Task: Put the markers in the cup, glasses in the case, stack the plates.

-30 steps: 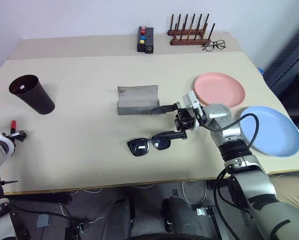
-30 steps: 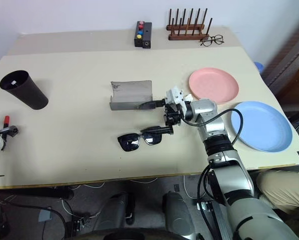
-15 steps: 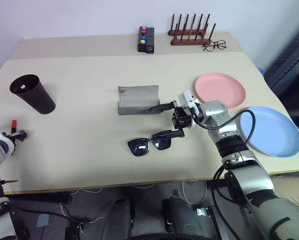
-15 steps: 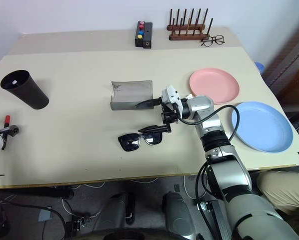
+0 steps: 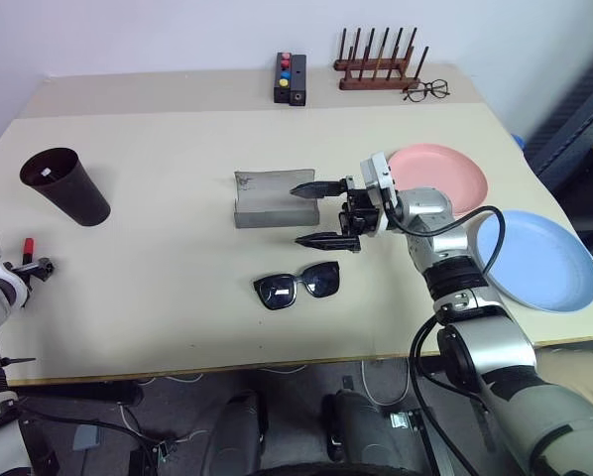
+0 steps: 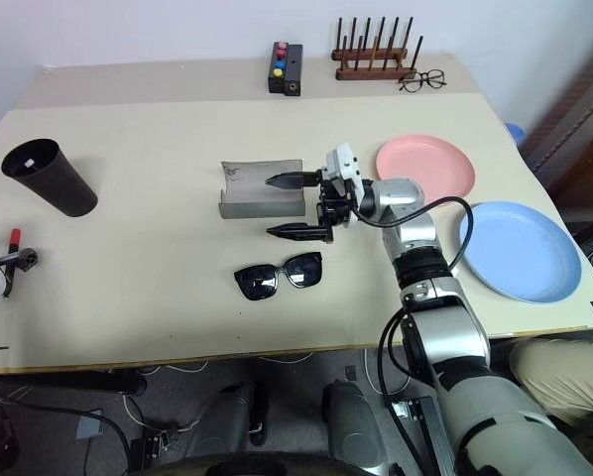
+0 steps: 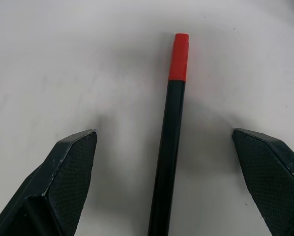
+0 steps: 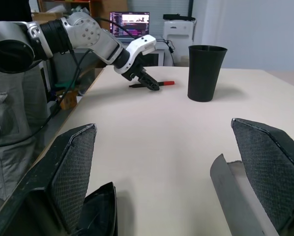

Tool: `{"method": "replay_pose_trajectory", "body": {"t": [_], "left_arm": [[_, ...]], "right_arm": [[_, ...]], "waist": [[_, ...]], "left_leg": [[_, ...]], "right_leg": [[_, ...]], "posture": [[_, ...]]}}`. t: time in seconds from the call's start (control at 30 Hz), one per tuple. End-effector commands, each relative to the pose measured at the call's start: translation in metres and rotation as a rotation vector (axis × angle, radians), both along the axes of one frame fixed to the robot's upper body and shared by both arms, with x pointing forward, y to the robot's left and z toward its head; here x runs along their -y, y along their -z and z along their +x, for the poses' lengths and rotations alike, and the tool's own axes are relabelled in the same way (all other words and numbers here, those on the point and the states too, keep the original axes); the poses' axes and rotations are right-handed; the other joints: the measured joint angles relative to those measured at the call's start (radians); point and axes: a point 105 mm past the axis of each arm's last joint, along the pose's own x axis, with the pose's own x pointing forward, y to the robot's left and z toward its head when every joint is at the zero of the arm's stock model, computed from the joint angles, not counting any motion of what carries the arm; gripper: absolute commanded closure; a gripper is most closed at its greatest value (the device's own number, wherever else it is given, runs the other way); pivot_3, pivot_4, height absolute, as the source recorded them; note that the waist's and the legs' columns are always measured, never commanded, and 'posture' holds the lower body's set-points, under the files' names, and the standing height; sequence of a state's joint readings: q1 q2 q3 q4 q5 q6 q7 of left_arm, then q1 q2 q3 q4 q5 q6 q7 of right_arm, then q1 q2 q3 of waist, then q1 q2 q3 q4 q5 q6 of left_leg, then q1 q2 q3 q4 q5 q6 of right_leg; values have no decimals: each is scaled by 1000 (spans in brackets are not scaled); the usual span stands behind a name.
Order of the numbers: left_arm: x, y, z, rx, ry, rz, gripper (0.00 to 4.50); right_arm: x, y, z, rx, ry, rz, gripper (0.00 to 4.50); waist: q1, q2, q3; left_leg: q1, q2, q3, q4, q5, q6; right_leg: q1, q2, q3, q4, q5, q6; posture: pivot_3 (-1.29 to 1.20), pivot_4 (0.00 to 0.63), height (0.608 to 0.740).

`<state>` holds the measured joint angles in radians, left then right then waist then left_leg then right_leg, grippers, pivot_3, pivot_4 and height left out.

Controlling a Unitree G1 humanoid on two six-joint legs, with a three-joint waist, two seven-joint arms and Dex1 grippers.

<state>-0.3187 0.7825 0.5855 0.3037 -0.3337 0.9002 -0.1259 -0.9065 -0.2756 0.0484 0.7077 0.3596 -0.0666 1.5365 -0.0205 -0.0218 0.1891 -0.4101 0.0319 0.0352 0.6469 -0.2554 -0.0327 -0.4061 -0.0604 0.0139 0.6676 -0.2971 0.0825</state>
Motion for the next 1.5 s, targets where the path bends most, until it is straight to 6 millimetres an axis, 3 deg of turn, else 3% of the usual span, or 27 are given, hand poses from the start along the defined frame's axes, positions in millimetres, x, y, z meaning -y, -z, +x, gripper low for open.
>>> {"method": "replay_pose_trajectory", "body": {"t": [0.03, 0.7, 0.8, 1.03, 1.5], "left_arm": [[-3, -1, -2, -2, -3, 7, 34], [-9, -1, -3, -16, -1, 6, 34], [-9, -1, -3, -19, 0, 9, 818], [-9, -1, -3, -21, -5, 9, 4299], [9, -11, -2, 39, 53, -36, 4411]], "right_arm": [[0, -15, 1, 37, 0, 44, 0], [-5, -23, 1, 49, -5, 70, 0], [-3, -21, 1, 47, -5, 65, 0], [-4, -21, 1, 48, -3, 64, 0], [-5, -21, 1, 47, -3, 64, 0]], "waist": [[0, 0, 0], [-1, 0, 0], [-3, 0, 0], [-23, 0, 0], [-24, 0, 0]], "left_leg": [[0, 0, 0, 0, 0, 0], [0, 0, 0, 0, 0, 0], [0, 0, 0, 0, 0, 0], [0, 0, 0, -2, 0, 0], [0, 0, 0, -2, 0, 0]], "right_leg": [[0, 0, 0, 0, 0, 0], [0, 0, 0, 0, 0, 0], [0, 0, 0, 0, 0, 0], [-1, 0, 0, 0, 0, 0], [-1, -1, -1, -1, 0, 0]], "posture": [[0, 150, 740], [0, 150, 740], [0, 150, 740], [0, 150, 740], [0, 150, 740]]}}
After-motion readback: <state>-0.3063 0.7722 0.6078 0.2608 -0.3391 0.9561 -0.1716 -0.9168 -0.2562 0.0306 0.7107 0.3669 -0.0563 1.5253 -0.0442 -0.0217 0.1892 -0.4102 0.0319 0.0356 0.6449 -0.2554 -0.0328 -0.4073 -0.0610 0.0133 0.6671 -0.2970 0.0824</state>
